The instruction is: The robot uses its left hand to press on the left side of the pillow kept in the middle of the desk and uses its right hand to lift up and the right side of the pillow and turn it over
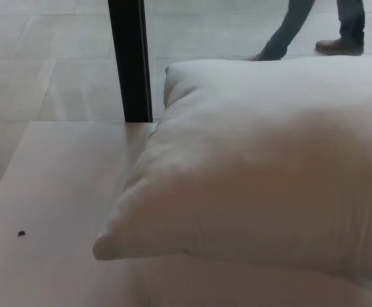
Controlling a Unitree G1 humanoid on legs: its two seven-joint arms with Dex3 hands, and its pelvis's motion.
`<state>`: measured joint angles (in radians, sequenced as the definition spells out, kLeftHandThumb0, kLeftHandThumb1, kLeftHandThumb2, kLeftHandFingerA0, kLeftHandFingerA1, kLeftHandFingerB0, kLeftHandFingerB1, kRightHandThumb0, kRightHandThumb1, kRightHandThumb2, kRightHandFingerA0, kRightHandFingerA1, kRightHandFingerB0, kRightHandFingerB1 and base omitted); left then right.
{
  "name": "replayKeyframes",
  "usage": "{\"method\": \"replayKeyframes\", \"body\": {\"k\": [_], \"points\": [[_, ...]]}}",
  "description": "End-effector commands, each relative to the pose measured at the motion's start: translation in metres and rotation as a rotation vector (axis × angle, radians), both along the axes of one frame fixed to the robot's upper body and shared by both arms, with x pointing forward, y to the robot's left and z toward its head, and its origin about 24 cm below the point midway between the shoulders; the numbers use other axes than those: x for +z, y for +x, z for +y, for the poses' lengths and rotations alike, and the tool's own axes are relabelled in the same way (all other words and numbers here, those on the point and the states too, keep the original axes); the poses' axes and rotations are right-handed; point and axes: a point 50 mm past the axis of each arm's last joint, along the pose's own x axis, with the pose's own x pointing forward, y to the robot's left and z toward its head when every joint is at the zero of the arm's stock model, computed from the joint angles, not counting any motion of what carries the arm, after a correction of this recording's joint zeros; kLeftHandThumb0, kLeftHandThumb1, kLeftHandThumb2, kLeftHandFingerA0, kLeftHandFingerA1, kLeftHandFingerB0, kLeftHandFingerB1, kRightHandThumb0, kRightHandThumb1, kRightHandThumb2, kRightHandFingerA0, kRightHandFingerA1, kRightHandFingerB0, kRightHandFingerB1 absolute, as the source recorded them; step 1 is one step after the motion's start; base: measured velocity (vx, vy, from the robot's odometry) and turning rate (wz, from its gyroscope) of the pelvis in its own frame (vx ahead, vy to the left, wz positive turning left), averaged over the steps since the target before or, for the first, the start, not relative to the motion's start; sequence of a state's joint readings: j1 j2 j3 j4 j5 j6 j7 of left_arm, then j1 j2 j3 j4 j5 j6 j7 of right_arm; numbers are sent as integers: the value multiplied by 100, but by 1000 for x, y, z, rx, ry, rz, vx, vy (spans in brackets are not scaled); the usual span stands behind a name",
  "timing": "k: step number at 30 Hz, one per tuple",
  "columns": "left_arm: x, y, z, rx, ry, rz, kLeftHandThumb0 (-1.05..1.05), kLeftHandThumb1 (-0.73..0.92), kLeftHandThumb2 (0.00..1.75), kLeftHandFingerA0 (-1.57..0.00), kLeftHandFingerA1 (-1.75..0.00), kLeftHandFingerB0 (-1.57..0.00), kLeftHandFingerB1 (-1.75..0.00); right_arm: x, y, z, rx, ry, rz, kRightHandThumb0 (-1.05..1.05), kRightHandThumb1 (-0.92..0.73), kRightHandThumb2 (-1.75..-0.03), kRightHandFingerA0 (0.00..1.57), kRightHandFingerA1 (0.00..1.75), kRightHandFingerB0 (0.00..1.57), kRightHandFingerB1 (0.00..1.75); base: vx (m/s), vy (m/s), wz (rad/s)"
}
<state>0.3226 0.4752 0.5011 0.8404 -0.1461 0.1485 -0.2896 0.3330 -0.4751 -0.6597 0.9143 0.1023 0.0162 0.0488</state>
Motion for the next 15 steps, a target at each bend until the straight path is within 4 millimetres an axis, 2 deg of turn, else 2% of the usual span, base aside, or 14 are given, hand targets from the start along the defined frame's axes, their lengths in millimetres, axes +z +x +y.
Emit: {"method": "replayKeyframes", "body": {"k": [1,2,3,4,5,7,8,9,10,11,12,13,14,15], "points": [[57,64,11,-53,-258,-478,-105,60,96,-48,-60,-17,-46,83,35,-54,-336,-18,-671,-105,-92,-76,43,149,0,14,0,0,0],[61,72,11,-66,-267,-509,-105,60,96,-48,-60,-17,-46,88,40,-56,-339,-20,-695,-105,-92,-76,43,149,0,14,0,0,0],[71,83,9,-89,-264,-540,-93,69,61,-48,-54,-23,-38,93,46,-57,-338,-28,-717,-105,-92,-77,61,146,0,35,0,0,0],[85,100,5,-109,-271,-600,-91,70,61,-48,-53,-24,-39,102,57,-59,-351,-32,-780,-105,-92,-66,22,135,0,25,0,0,0],[103,120,3,-131,-255,-678,-90,70,61,-43,-53,-23,-38,115,68,-61,-339,-37,-830,-105,-90,-68,7,109,0,27,0,0,0],[151,161,-2,-180,-181,-857,-94,71,61,-42,-50,-20,-33,144,95,-64,-278,-47,-923,-105,-89,-65,1,108,0,39,-5,-1,3],[163,169,-3,-189,-162,-896,-94,71,61,-42,-50,-20,-33,151,101,-65,-264,-48,-945,-105,-89,-65,1,108,0,39,0,0,0],[185,184,-4,-197,-142,-952,-96,57,100,-31,-59,-4,-46,162,113,-63,-191,-70,-974,-105,-63,-111,15,83,0,68,0,0,0],[220,201,-8,-210,-113,-1042,-96,57,100,-31,-59,-4,-46,182,131,-59,-77,-108,-1017,-105,-63,-111,15,83,0,68,0,0,0],[234,208,-13,-224,-104,-1070,-97,52,99,-42,-73,-19,-70,190,141,-55,-41,-105,-1030,-105,-64,-114,28,82,7,61,0,0,0],[255,216,-21,-244,-89,-1112,-97,52,99,-42,-73,-19,-70,202,155,-48,15,-101,-1050,-105,-64,-114,28,82,7,61,0,0,0],[255,217,-22,-242,-91,-1112,-97,52,99,-42,-73,-19,-70,202,155,-48,14,-101,-1050,-105,-64,-114,28,82,7,61,0,0,0],[271,226,-33,-274,-84,-1148,-90,59,107,-18,-64,0,-37,212,169,-39,75,-122,-1047,-105,-79,-69,40,87,12,76,0,0,0],[276,228,-38,-291,-89,-1170,-90,59,107,-18,-64,0,-37,216,174,-35,100,-121,-1053,-105,-79,-69,40,87,12,76,0,0,0]]}}
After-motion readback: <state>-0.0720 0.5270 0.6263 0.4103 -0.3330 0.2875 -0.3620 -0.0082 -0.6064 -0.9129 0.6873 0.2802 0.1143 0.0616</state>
